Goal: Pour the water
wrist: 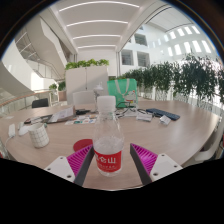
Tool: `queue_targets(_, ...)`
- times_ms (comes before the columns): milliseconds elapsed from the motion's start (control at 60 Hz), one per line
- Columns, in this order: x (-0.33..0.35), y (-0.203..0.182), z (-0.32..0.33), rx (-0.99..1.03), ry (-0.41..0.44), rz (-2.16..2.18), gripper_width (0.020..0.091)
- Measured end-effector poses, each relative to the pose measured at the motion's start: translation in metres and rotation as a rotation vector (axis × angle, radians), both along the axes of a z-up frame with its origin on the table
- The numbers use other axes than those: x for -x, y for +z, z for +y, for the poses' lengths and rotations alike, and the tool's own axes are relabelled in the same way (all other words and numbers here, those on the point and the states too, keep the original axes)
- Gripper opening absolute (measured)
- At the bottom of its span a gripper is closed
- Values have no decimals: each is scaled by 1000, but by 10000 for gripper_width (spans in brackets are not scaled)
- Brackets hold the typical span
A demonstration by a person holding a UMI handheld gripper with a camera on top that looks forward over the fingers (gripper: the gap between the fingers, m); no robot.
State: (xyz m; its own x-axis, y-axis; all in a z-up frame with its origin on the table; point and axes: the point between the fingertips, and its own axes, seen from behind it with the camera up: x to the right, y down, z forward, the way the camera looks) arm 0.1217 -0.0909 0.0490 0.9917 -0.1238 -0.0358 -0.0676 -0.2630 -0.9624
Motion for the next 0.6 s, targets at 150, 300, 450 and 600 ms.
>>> queue_targets(150,-3,-7,30,-43,-16,18,481)
queue_targets(300,-3,-9,35,-58,-55,31,331)
queue_targets(450,2,-10,38,19,-31,71,293)
queue_targets(600,6,84,56,-18,13,-59,293)
